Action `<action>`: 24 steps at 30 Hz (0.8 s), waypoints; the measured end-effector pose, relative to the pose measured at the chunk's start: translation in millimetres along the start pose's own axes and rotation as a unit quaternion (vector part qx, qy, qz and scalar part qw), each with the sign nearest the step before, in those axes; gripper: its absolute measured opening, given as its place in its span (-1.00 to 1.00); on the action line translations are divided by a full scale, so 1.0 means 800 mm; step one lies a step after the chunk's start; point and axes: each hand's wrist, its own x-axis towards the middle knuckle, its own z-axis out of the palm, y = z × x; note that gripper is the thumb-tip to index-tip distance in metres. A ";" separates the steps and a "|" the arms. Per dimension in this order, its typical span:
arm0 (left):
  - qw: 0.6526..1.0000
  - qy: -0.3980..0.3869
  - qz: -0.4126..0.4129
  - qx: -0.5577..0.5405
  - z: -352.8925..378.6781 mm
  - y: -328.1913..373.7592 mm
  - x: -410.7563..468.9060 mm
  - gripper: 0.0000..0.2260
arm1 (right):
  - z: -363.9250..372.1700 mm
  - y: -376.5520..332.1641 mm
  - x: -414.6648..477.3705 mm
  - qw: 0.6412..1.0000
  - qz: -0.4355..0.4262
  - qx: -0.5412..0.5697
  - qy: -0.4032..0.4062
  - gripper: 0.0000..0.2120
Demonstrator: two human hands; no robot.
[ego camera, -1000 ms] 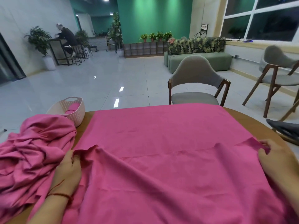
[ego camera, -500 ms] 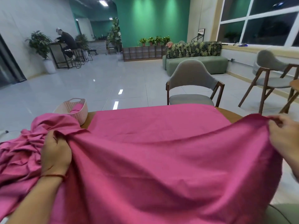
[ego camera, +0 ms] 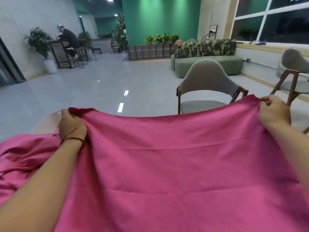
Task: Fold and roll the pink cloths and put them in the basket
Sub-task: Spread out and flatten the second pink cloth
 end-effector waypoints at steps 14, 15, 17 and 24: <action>0.991 -0.100 -0.007 0.085 0.164 -0.092 0.061 -0.80 | 0.168 0.071 0.031 0.979 0.010 -0.170 -0.113 -0.52; 0.992 -0.100 -0.011 0.077 0.166 -0.096 0.065 -0.79 | 0.169 0.071 0.033 0.978 0.007 -0.171 -0.116 -0.51; 0.991 -0.106 -0.007 0.082 0.168 -0.102 0.068 -0.77 | 0.169 0.075 0.035 0.977 0.009 -0.177 -0.116 -0.51; 0.991 -0.110 0.011 0.082 0.170 -0.103 0.063 -0.76 | 0.169 0.077 0.033 0.977 0.001 -0.176 -0.121 -0.63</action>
